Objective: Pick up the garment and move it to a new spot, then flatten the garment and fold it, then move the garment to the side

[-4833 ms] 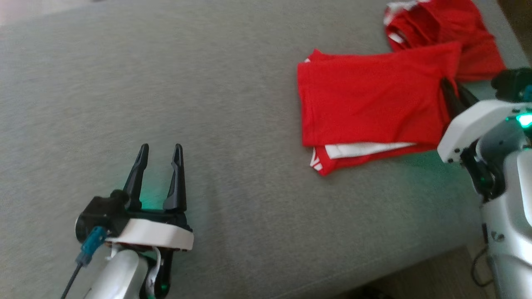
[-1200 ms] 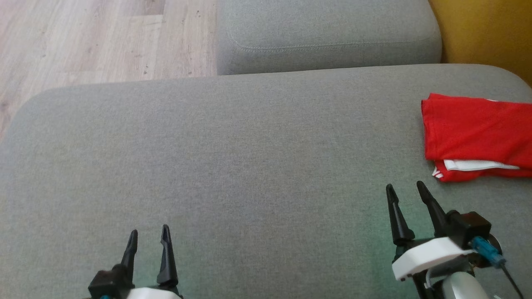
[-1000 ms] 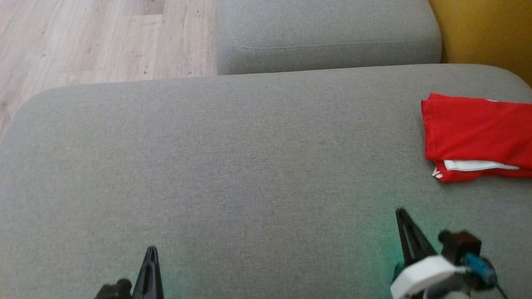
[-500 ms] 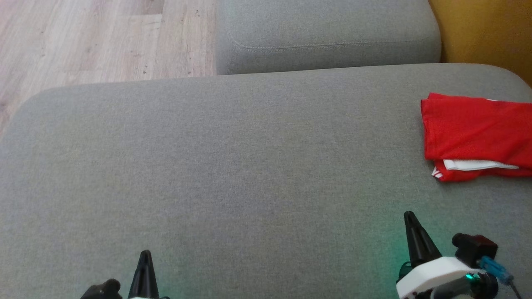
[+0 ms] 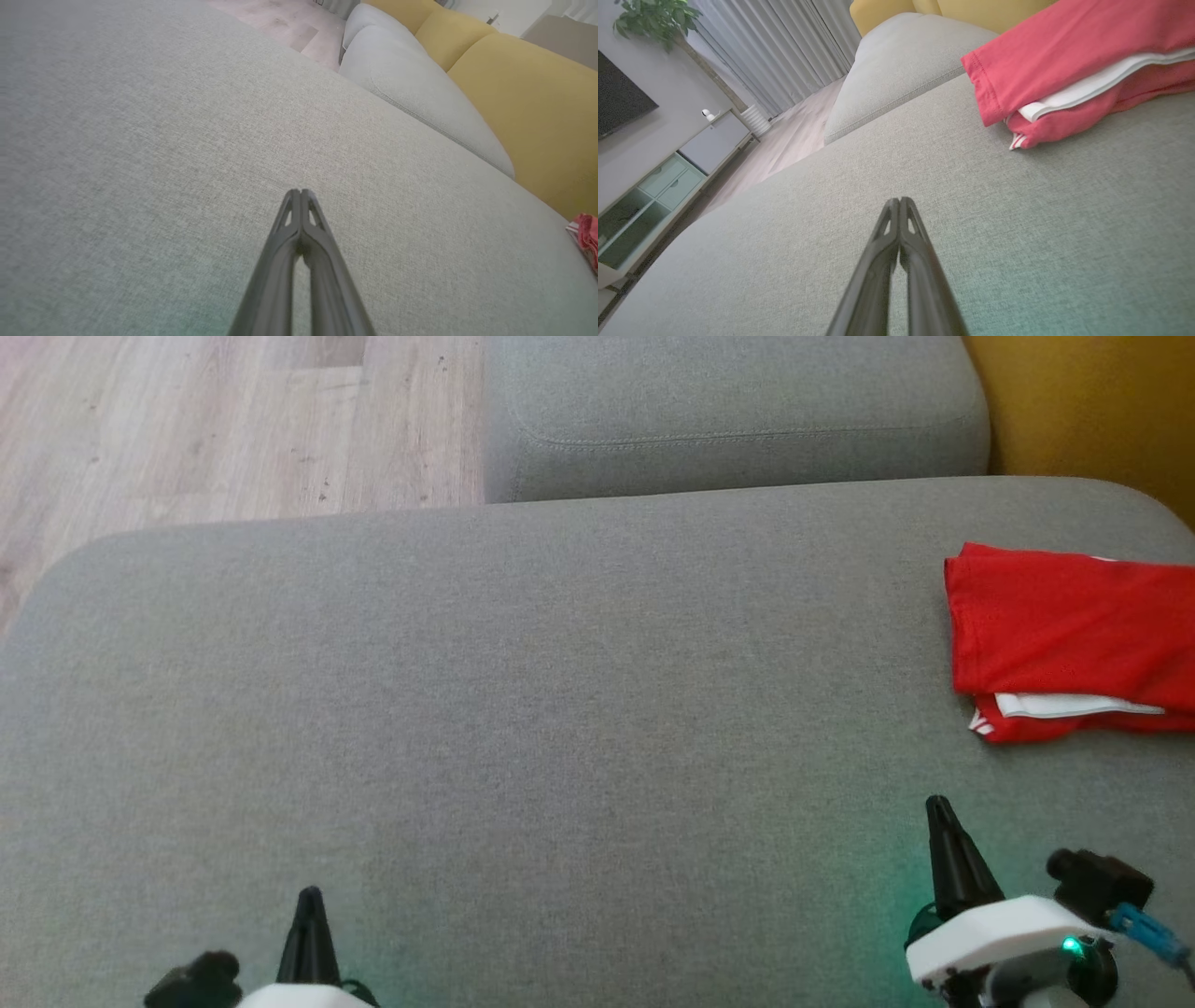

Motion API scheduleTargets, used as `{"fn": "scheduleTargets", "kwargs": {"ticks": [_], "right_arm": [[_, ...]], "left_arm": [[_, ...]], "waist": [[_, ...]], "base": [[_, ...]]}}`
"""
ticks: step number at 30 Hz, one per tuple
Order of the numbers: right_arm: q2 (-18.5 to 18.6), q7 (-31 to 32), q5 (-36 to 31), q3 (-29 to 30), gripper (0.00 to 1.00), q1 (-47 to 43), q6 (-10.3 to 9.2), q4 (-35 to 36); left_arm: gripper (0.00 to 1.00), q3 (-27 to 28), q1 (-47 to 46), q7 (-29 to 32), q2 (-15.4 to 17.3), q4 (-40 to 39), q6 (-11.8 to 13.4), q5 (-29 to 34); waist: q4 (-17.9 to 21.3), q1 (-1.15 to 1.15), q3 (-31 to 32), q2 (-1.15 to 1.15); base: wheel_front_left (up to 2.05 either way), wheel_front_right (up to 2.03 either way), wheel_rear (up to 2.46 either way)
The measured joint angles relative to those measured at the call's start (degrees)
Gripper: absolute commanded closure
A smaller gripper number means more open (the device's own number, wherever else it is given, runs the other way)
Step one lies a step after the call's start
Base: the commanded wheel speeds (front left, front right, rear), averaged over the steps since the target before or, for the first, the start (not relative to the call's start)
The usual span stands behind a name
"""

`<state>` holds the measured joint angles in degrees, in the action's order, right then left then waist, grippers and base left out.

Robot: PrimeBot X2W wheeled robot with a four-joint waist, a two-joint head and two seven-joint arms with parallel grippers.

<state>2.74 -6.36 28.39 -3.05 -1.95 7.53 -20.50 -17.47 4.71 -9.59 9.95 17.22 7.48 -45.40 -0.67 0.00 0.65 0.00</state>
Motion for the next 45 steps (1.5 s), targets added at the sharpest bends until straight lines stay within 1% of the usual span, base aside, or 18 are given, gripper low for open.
{"fn": "scheduleTargets", "kwargs": {"ticks": [28, 31, 35, 45], "right_arm": [[0.0, 3.4, 19.5, 2.4, 1.00, 1.5, 0.00, 1.4], [0.0, 3.7, 21.5, 2.9, 1.00, 1.5, 0.00, 1.5], [0.1, 3.9, 24.2, 3.3, 1.00, 1.5, 0.00, 1.6], [0.1, 5.1, 30.1, 4.0, 1.00, 1.8, 0.00, 2.0]], "left_arm": [[1.00, 6.5, -2.2, 4.5, -1.9, -0.3, -4.5, -14.1], [1.00, 6.8, -2.3, 5.0, -2.1, -0.5, -4.6, -15.5], [1.00, 8.0, -2.4, 5.5, -2.5, -0.5, -5.5, -17.4], [1.00, 10.0, -3.5, 7.1, -3.3, -0.6, -6.6, -21.8]], "waist": [[0.2, 0.00, -0.3, 0.00], [0.2, 0.00, -0.3, 0.00], [0.2, 0.00, -0.3, 0.00], [0.3, 0.00, -0.4, 0.00]], "base": [[0.00, 0.00, 0.00], [0.00, 0.00, 0.00], [0.00, 0.00, 0.00], [0.00, 0.00, 0.00]]}}
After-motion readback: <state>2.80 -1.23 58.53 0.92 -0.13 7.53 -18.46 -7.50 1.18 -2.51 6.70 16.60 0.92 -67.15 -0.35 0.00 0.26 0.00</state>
